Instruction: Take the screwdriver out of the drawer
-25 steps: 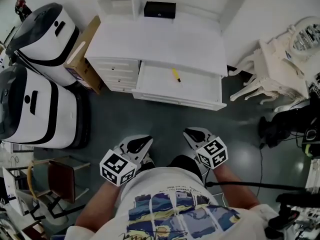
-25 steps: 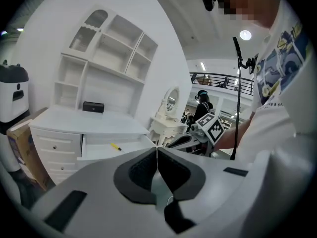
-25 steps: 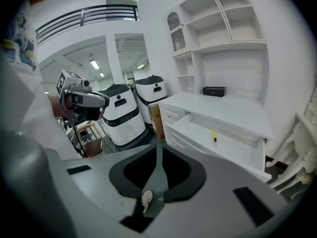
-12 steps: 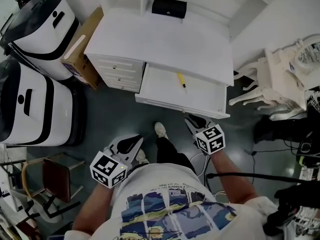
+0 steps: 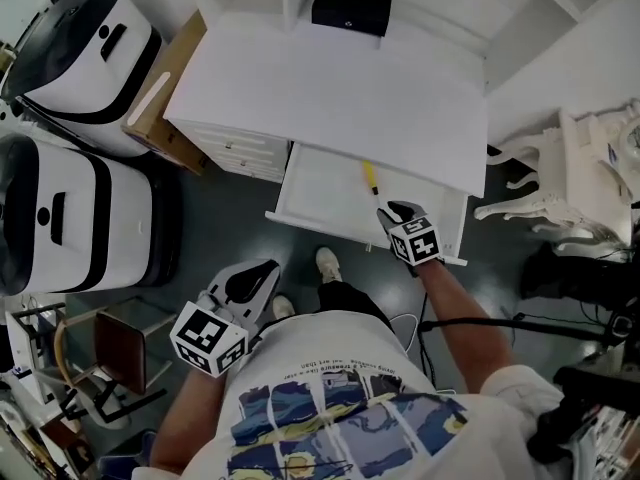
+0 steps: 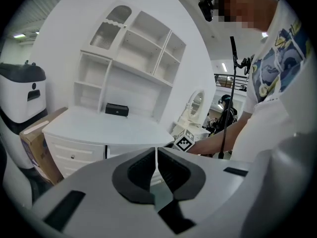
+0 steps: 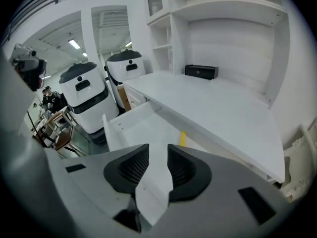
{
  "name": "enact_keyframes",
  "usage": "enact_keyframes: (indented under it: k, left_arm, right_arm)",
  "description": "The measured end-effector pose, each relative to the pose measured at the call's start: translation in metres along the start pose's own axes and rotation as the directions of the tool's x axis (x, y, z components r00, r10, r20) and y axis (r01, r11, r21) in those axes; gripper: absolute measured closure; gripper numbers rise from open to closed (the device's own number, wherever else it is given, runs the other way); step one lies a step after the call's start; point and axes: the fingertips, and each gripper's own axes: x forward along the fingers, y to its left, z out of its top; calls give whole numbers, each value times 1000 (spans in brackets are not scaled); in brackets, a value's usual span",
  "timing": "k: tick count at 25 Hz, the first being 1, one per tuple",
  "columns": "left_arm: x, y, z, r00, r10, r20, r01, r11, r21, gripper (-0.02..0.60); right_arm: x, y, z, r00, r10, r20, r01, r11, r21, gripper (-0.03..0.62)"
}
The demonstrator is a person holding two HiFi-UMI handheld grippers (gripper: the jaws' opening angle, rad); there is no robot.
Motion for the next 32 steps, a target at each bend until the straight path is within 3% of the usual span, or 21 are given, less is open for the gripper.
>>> enact_keyframes:
  k: [5, 13, 18, 25, 32]
  left_arm:
    - [28, 11, 20, 999, 41, -27, -41, 999, -3, 566]
    - [44, 26, 27, 989, 124, -74, -127, 991, -36, 566]
    - [50, 30, 29, 982, 165, -87, -170, 984, -49, 566]
    - [51, 36, 27, 973, 204, -107, -212, 975, -64, 566]
    - [51, 43, 29, 968, 225, -110, -234, 969, -76, 566]
  right_arm:
    - [58, -44, -12, 997, -2, -71, 3, 1000, 21, 457]
    - [119, -67, -29, 985, -15, -169, 20, 999, 29, 447]
    - [150, -68, -38, 981, 9, -193, 2, 999, 53, 441]
    - [167, -74, -31, 979, -28, -203, 40, 998, 53, 431]
    - [184, -76, -34, 977, -34, -209, 44, 998, 41, 467]
